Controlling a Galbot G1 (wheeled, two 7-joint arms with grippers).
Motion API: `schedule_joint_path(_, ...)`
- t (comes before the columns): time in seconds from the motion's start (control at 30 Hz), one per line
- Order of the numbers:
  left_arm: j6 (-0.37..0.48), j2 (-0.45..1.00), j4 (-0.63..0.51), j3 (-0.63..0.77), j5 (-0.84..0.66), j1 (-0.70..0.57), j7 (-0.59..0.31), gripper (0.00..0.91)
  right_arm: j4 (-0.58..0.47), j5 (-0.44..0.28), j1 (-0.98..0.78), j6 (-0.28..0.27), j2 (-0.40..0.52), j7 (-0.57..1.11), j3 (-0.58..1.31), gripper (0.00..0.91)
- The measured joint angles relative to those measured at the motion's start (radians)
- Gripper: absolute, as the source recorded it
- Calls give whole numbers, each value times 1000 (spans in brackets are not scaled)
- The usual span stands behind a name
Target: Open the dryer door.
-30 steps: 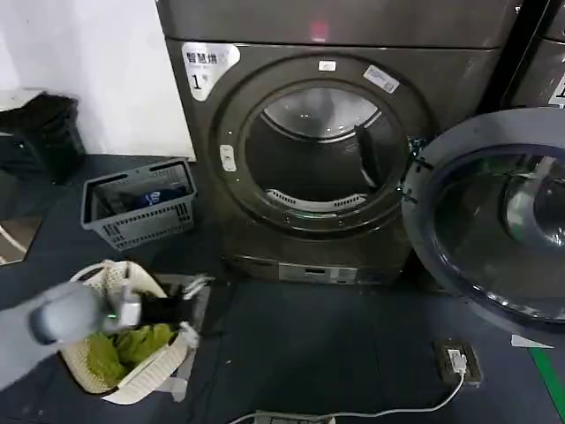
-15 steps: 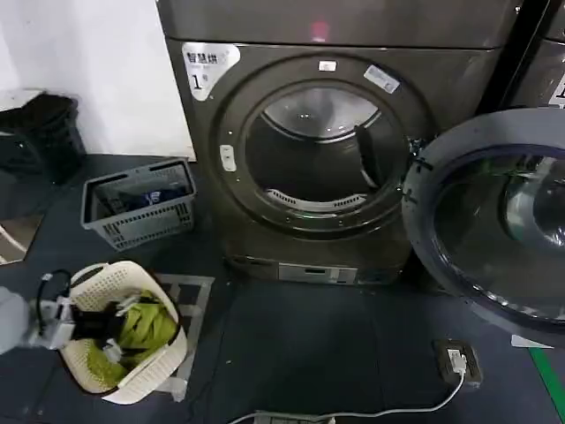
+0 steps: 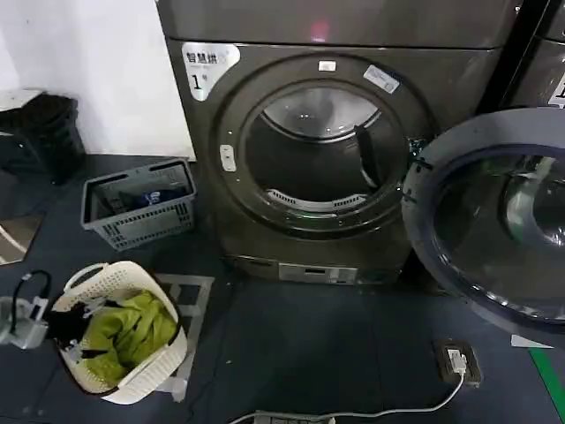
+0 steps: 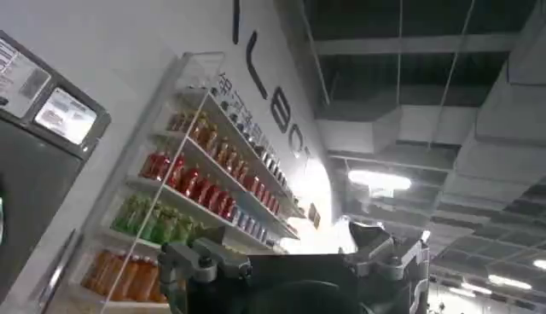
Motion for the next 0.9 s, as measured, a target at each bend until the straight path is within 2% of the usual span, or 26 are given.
schedule_joint_path(0.9, -6, 3, 81, -13, 80, -10, 29, 907, 5, -18, 9, 10, 13, -6, -3, 907)
